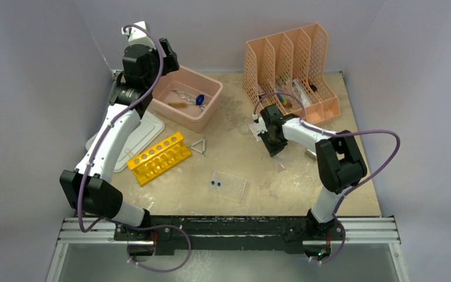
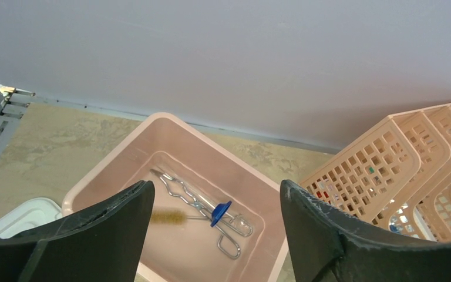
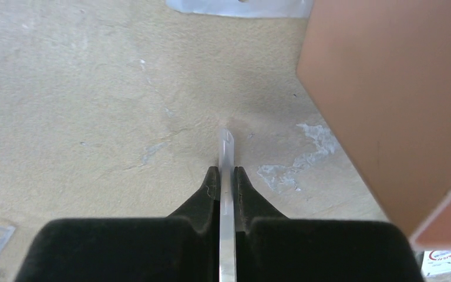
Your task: Organize the chemistry lab equipment
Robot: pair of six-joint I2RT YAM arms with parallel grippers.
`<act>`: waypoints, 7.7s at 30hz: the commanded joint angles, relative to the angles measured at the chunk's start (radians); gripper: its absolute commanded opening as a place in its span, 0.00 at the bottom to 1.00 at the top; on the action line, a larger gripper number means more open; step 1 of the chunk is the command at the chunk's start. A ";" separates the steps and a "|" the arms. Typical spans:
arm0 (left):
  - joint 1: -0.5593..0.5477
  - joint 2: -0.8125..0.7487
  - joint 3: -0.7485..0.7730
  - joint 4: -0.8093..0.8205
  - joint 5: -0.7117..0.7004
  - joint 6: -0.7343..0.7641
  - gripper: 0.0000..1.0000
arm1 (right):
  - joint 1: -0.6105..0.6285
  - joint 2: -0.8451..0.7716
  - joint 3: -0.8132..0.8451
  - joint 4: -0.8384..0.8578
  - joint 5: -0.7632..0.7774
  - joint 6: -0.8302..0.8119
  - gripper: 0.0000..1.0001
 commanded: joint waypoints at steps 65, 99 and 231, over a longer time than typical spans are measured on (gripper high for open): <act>-0.256 -0.047 -0.417 0.700 0.530 0.234 0.11 | -0.025 0.037 0.746 0.267 -0.597 1.115 0.00; -0.240 -0.058 -0.380 0.328 -0.143 0.301 0.00 | -0.099 -0.093 0.707 0.193 -0.344 0.793 0.73; -0.467 0.628 0.365 -0.268 0.239 0.097 0.32 | -0.247 -0.497 0.030 0.093 0.201 0.656 0.80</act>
